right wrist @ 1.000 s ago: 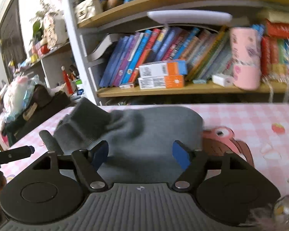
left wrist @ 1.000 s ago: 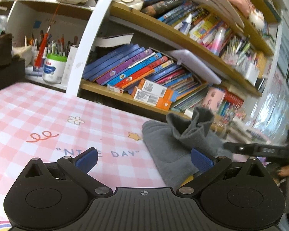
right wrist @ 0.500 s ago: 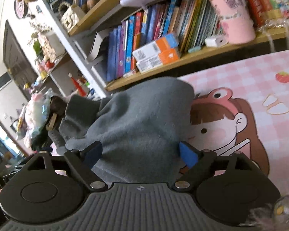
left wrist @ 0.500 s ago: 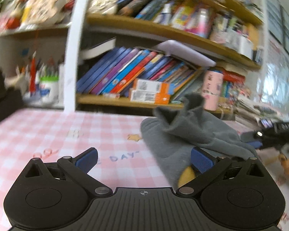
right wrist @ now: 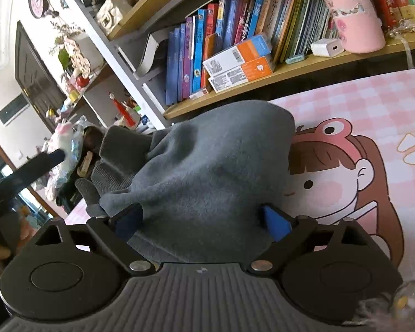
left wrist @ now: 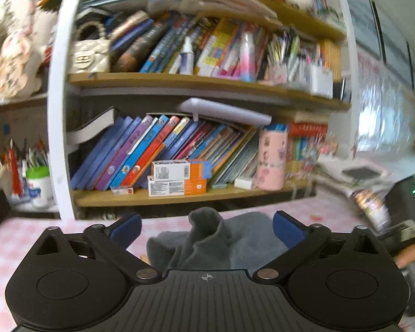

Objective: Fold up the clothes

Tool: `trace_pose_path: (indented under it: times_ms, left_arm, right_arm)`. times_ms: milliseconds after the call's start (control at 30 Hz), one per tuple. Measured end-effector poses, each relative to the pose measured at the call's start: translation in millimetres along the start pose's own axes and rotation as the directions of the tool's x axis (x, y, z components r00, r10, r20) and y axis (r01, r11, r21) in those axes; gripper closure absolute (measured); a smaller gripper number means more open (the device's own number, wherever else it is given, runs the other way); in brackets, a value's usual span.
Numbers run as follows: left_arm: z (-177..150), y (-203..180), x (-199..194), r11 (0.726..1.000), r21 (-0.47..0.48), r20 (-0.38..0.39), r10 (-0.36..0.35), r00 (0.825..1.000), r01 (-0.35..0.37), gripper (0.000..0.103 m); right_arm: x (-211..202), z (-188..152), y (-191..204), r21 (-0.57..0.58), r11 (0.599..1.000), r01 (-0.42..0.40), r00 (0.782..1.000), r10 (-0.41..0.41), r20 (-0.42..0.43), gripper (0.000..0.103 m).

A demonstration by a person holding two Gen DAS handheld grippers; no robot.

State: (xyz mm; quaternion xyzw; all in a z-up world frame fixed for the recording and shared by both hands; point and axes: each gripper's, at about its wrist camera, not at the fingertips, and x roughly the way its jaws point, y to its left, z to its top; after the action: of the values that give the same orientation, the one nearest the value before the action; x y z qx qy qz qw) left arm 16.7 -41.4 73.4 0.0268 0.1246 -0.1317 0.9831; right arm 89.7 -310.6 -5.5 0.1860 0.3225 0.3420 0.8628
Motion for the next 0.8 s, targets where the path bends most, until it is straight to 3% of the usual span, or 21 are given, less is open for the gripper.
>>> trace_pose_path:
  times_ms: [133,200,233,267,333,367,433,467,533,600,700,800]
  left_arm:
    - [3.7,-9.1,28.6,0.999,0.049,-0.073,0.024,0.997,-0.02,0.013]
    - [1.2,-7.9,38.1,0.997,0.066,-0.122,0.039,0.992,-0.031,0.034]
    - [-0.1,-7.3,42.8,0.997,0.074,-0.147,0.046,0.988,-0.036,0.058]
    - [-1.4,-6.7,47.6,0.996,0.083,-0.171,0.054,0.984,-0.04,0.073]
    - [-3.2,-1.9,51.9,0.996,0.078,-0.198,0.059,0.978,-0.045,0.08]
    - [-3.9,1.8,52.3,0.997,0.068,-0.205,0.058,0.977,-0.045,0.089]
    - [-1.1,13.6,47.6,1.0,0.0,-0.187,0.025,0.982,-0.025,0.096]
    - [3.0,22.5,39.0,0.997,-0.072,-0.138,-0.014,0.99,0.004,0.097]
    - [10.6,40.3,21.9,0.976,-0.208,-0.034,-0.079,0.996,0.071,0.099]
    - [9.7,56.2,12.0,0.941,-0.322,0.034,-0.095,0.995,0.101,0.103]
    - [-14.8,87.0,18.5,0.873,-0.487,-0.014,-0.051,0.999,0.037,0.103]
    - [-50.8,104.4,35.2,0.826,-0.559,-0.132,-0.01,0.991,-0.066,0.103]
  right_arm:
    - [-0.3,-3.6,-2.8,0.023,1.0,0.01,1.0,-0.01,0.0,0.01]
    - [2.1,-5.7,-5.3,0.033,0.999,0.014,1.0,-0.014,-0.001,0.01]
    - [3.0,-6.4,-6.9,0.04,0.999,0.016,1.0,-0.016,-0.003,0.01]
    - [3.3,-6.7,-8.3,0.049,0.999,0.016,1.0,-0.016,-0.003,0.01]
    - [3.0,-7.3,-10.0,0.062,0.998,0.015,1.0,-0.015,-0.001,0.01]
    - [2.6,-7.4,-9.7,0.061,0.998,0.016,1.0,-0.016,0.001,0.01]
    - [2.7,-7.6,-9.6,0.061,0.998,0.015,1.0,-0.015,0.003,0.01]
    - [2.8,-7.8,-9.3,0.061,0.998,0.014,1.0,-0.014,0.006,0.01]
    - [1.8,-8.0,-9.3,0.064,0.998,0.004,1.0,-0.005,0.019,0.01]
    - [0.1,-7.5,-9.7,0.069,0.997,-0.017,0.999,0.014,0.037,0.01]
    - [-1.2,-7.0,-11.2,0.089,0.996,-0.031,0.998,0.027,0.054,0.01]
    - [-1.1,-6.2,-14.1,0.113,0.993,-0.044,0.998,0.037,0.059,0.01]
